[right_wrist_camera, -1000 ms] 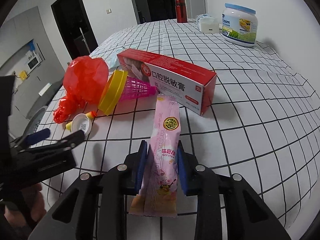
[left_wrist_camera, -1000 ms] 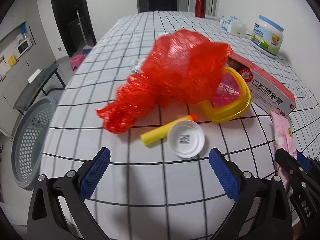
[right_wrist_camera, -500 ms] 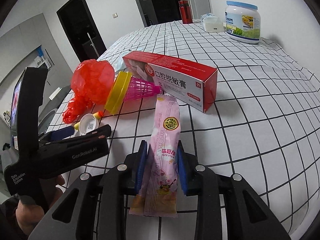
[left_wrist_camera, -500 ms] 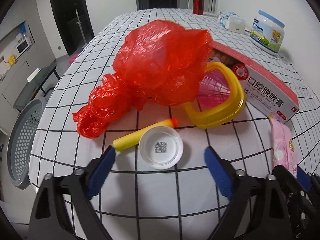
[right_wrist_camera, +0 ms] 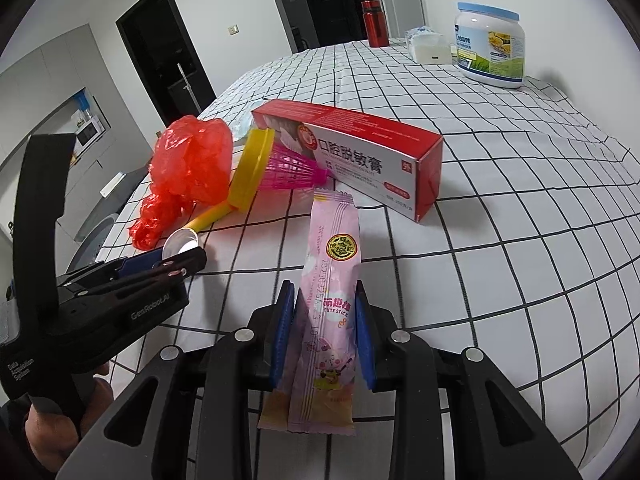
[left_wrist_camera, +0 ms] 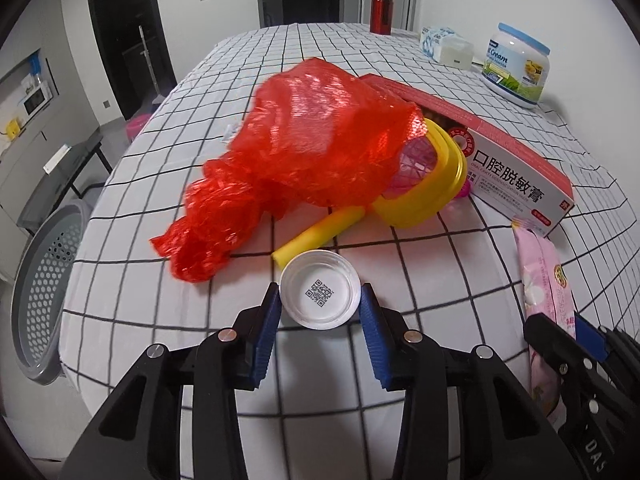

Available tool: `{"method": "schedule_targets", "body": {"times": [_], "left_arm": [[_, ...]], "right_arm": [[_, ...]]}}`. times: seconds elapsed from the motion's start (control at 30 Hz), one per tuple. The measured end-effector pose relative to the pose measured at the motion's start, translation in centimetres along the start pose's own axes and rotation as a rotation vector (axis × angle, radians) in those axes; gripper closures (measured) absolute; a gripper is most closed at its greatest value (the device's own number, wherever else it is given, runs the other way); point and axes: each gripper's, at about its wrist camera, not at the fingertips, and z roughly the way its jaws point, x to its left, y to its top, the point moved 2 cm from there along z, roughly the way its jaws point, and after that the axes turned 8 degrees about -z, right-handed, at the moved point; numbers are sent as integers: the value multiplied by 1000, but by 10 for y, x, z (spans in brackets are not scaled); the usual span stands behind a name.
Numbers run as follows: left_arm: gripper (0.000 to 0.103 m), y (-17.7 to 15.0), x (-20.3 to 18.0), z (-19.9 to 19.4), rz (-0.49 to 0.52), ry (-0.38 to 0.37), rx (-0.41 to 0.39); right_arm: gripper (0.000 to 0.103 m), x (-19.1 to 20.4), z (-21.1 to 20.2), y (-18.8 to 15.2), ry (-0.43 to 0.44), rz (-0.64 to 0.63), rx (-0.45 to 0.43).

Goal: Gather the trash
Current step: 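Carry both items over the grey basket and open both tools to drop them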

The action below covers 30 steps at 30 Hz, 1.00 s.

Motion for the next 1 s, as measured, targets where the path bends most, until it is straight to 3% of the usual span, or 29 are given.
{"method": "schedule_targets", "body": {"times": [0.23,0.5,0.77,1.0], "left_arm": [[64,-4,31,-26,-7,-1,-39],[64,5,95,-54,-54,51,-105],[64,20,197,-64,-159,137,-146],[64,25,291,-48,-274,228,-126]], "right_arm": [[75,28,-3,3,15,-43,5],[75,99,8,22,100,-148,12],[75,195,42,56,229,-296,29],[75,286,92,81,331,-404,78]]}}
